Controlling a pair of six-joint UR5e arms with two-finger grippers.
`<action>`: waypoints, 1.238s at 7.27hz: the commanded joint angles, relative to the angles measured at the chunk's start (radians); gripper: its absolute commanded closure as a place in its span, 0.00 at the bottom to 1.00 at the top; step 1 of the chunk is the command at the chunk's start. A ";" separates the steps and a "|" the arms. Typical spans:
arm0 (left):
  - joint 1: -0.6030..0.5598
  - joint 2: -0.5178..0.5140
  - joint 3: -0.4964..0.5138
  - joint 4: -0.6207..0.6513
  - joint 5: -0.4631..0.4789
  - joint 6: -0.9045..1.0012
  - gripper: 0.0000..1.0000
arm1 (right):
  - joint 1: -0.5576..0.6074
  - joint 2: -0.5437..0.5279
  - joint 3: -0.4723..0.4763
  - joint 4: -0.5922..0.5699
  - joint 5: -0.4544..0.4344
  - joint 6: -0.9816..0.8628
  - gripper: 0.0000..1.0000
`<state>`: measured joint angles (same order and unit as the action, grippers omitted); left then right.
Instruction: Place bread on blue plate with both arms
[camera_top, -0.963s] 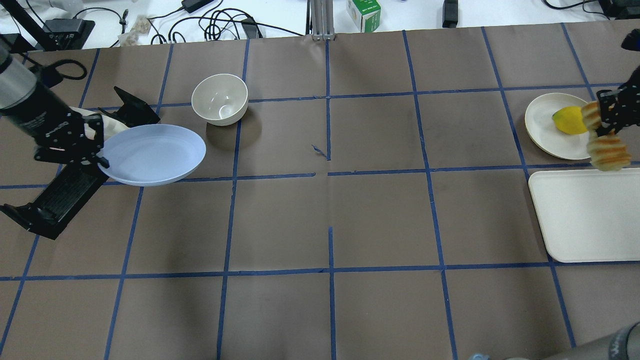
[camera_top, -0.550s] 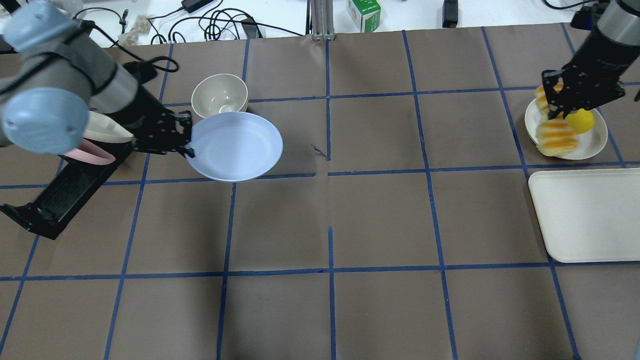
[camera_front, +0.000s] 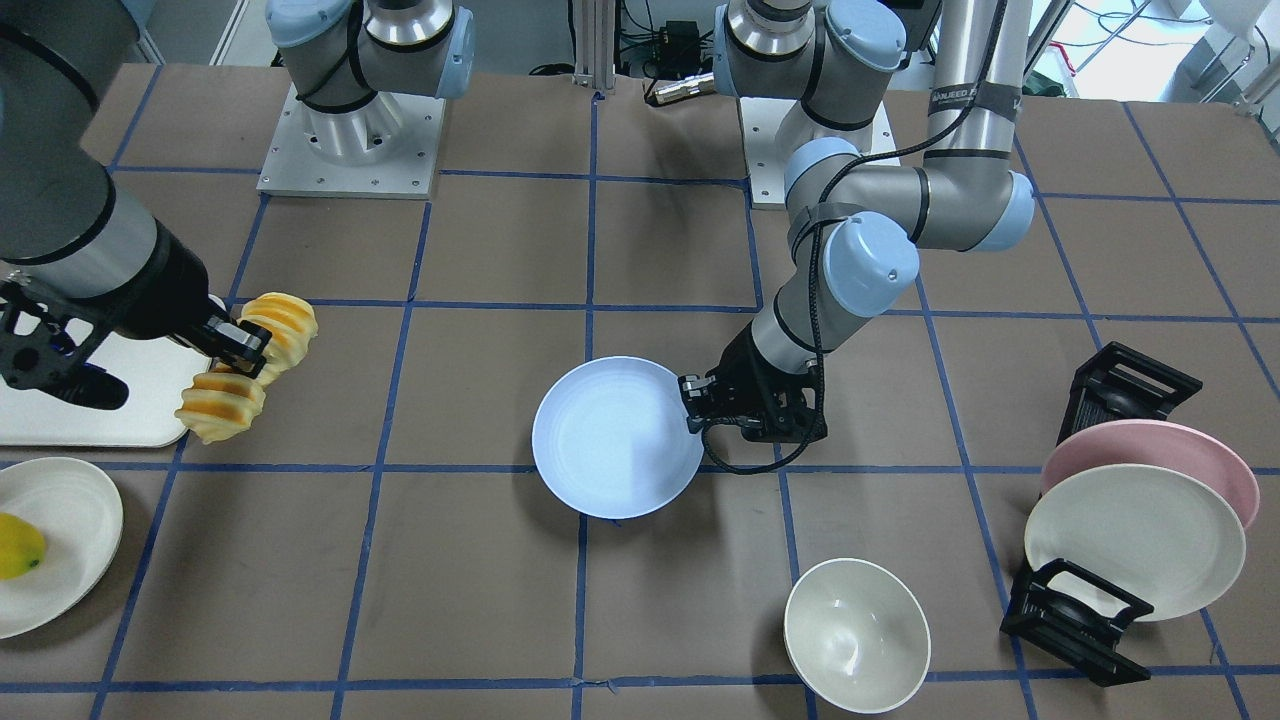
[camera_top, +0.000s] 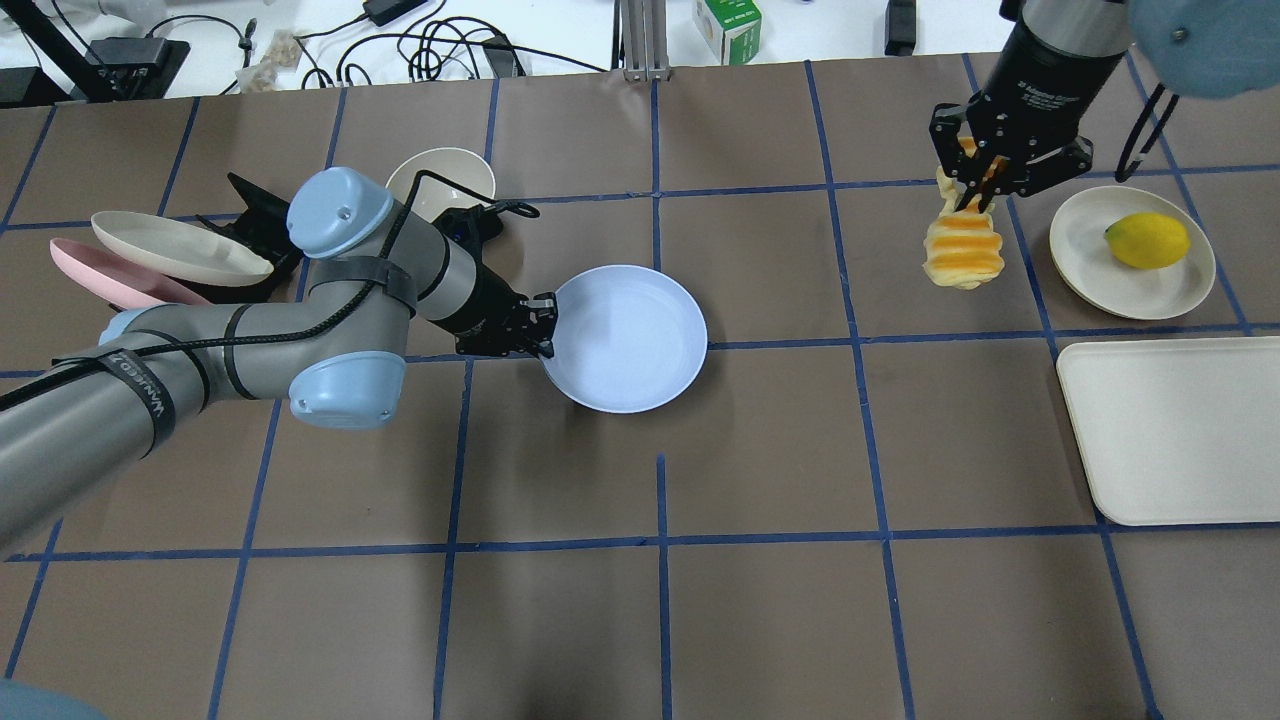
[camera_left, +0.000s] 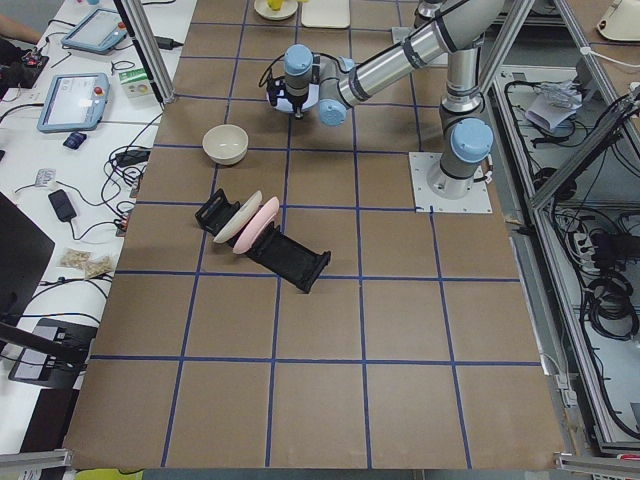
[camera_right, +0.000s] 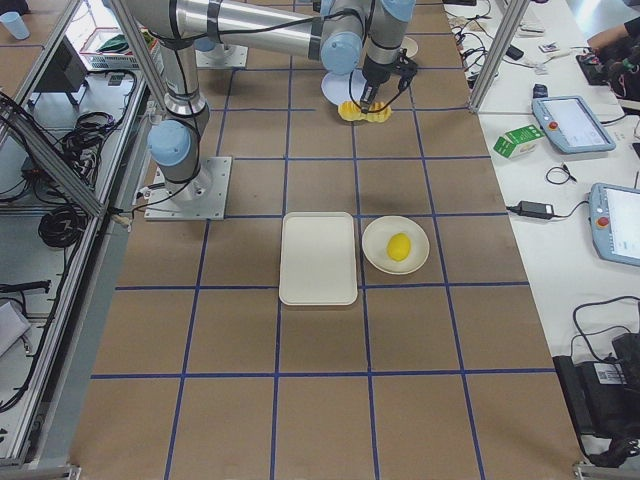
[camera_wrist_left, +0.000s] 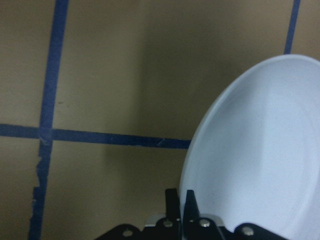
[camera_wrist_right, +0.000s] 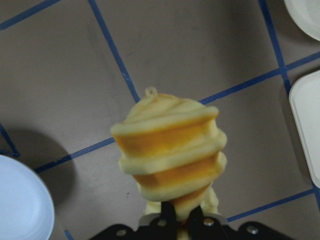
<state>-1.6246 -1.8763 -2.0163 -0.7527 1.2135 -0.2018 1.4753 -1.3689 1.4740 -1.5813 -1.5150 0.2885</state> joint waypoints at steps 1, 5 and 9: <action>-0.046 -0.026 -0.009 0.013 -0.002 -0.010 1.00 | 0.068 0.020 -0.007 -0.047 0.015 0.017 1.00; -0.043 0.014 0.008 0.013 0.034 0.004 0.00 | 0.252 0.114 -0.006 -0.109 0.006 0.035 1.00; -0.031 0.134 0.311 -0.468 0.236 0.075 0.00 | 0.411 0.221 0.000 -0.282 0.019 0.286 1.00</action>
<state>-1.6574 -1.7684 -1.8393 -1.0159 1.4230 -0.1317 1.8446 -1.1819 1.4718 -1.8005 -1.4959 0.5279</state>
